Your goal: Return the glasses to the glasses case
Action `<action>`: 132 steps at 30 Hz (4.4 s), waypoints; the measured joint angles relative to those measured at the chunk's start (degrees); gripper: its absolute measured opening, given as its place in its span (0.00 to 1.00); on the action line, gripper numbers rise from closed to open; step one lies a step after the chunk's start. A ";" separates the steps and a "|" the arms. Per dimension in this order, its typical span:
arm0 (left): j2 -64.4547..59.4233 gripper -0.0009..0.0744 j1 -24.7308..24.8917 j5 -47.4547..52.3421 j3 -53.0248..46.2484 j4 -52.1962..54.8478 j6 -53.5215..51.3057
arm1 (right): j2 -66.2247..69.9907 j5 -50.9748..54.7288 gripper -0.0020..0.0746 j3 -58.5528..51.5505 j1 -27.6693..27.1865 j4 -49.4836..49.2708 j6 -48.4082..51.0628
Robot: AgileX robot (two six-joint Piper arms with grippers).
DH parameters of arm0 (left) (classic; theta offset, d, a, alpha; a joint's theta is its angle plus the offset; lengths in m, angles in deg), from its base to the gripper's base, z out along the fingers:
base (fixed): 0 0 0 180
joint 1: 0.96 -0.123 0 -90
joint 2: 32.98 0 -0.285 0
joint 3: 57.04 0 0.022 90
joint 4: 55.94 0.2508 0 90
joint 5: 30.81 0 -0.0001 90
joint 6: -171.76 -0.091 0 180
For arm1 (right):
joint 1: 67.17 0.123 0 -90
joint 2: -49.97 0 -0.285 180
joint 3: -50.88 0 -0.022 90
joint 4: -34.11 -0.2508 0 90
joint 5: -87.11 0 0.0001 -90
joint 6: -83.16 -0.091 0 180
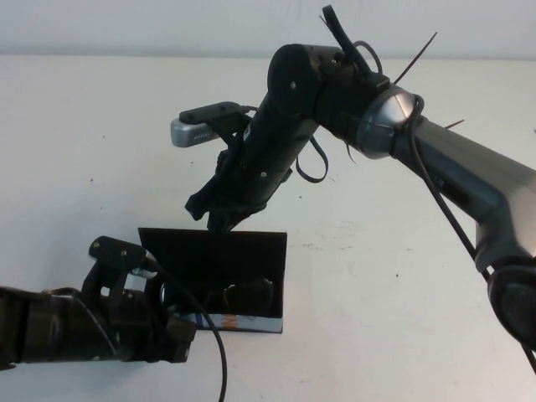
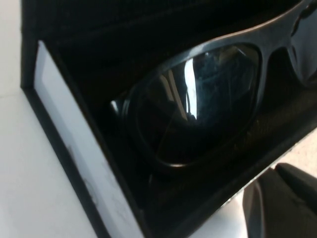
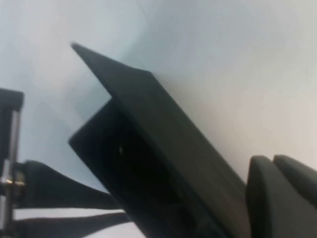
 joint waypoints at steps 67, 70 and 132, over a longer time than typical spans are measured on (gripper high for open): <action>90.21 0.01 0.00 -38.26 -30.39 6.30 15.36 | -84.71 -22.54 0.01 -75.16 7.33 11.29 -15.38; 90.21 0.01 0.00 -38.92 -30.39 6.19 15.36 | -90.34 -29.29 0.01 -82.36 7.33 9.66 -15.38; 90.21 0.01 0.00 -40.63 -30.43 5.73 15.57 | -131.00 -50.53 0.01 -125.53 -34.38 16.38 -14.32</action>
